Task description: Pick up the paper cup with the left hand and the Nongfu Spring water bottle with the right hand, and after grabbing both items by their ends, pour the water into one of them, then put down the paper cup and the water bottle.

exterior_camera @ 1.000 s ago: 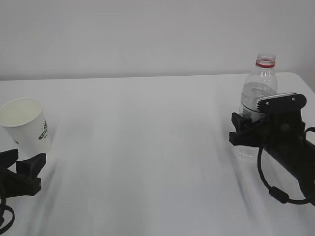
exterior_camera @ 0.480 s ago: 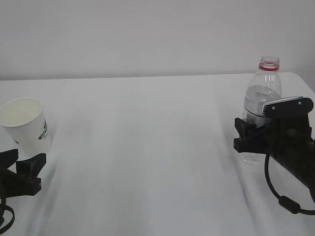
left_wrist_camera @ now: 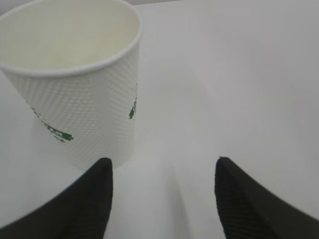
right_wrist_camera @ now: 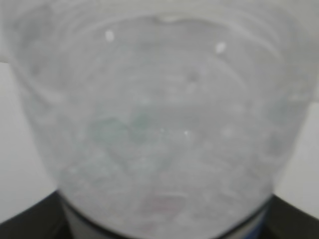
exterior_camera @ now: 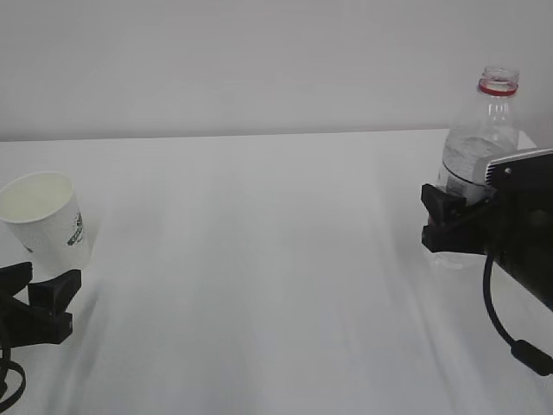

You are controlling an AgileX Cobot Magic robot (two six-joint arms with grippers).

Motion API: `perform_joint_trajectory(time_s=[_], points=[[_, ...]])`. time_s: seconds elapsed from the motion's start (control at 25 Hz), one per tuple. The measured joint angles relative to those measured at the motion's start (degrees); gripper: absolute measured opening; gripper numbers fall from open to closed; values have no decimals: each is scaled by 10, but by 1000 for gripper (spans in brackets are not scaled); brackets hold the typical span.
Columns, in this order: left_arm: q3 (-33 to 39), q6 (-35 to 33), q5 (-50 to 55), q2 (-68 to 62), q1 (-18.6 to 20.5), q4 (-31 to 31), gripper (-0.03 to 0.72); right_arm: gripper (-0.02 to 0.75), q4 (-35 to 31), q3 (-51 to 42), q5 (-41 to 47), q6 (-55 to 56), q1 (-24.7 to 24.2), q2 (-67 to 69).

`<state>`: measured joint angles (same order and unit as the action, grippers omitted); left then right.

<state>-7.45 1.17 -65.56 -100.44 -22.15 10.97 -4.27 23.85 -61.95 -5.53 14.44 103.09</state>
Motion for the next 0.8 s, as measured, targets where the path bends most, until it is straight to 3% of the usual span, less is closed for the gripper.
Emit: perform_joint_trajectory(time_s=[0.44, 0.68, 0.8], points=[[0, 0, 0, 0, 0, -8, 470, 470, 20, -26, 0, 0, 0, -24], [0, 29, 0, 0, 0, 35, 655, 469, 36, -26, 0, 0, 0, -24], [-2, 37, 0, -1, 0, 56, 684, 469, 38, -26, 0, 0, 0, -24]])
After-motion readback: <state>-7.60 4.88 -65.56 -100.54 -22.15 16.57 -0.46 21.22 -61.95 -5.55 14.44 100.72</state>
